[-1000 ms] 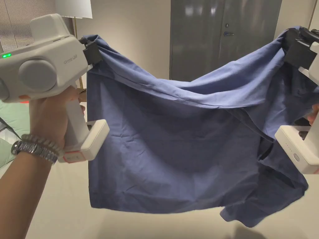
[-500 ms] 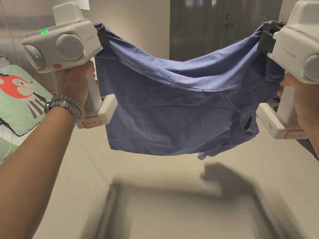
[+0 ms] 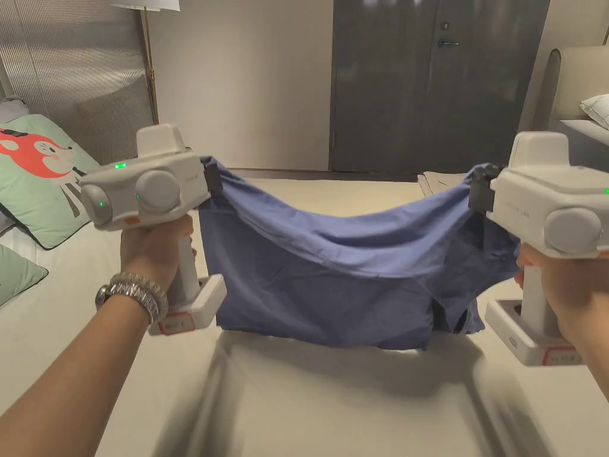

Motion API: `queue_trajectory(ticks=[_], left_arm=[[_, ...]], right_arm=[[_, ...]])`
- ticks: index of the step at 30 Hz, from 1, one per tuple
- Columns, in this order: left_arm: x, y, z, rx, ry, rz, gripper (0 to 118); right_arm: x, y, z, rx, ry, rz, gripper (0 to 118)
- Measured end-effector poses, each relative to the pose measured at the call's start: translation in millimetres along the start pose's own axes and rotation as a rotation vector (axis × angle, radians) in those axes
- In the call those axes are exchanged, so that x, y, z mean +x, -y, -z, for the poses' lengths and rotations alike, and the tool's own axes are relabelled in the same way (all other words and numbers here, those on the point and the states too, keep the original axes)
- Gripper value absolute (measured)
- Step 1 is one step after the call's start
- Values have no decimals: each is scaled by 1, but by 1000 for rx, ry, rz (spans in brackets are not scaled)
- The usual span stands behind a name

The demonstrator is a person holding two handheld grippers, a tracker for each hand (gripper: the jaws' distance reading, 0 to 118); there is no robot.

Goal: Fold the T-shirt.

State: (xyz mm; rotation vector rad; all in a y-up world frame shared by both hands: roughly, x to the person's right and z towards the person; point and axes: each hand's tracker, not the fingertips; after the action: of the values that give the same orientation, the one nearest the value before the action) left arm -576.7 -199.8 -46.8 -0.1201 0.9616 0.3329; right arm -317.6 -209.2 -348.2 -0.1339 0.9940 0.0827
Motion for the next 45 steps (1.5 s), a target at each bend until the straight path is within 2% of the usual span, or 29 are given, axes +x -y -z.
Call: queue_trajectory(ticks=[8, 14, 18, 22, 24, 33, 36, 45], left_arm=[[-33, 60, -58, -174, -15, -13, 4], [-50, 107, -118, -265, -10, 17, 4], [-66, 142, -152, -330, -18, 27, 4], [-81, 182, -183, -443, -36, 31, 4], [-85, 199, -195, -499, -54, 44, 4], [-110, 262, -206, -734, -102, 45, 4], [-108, 270, -206, -774, -122, 57, 4], [-115, 292, -206, -849, -154, 67, 3]], right_arm=[[2, 50, -74, -144, -82, -13, 3], [5, 87, -127, -281, -114, 43, 3], [4, 116, -155, -380, -112, 16, 3], [3, 144, -179, -481, -119, 45, 3], [0, 159, -189, -526, -103, 15, 3], [4, 228, -212, -754, -74, 42, 3], [3, 248, -214, -796, -52, 22, 3], [10, 283, -211, -851, -8, 48, 3]])
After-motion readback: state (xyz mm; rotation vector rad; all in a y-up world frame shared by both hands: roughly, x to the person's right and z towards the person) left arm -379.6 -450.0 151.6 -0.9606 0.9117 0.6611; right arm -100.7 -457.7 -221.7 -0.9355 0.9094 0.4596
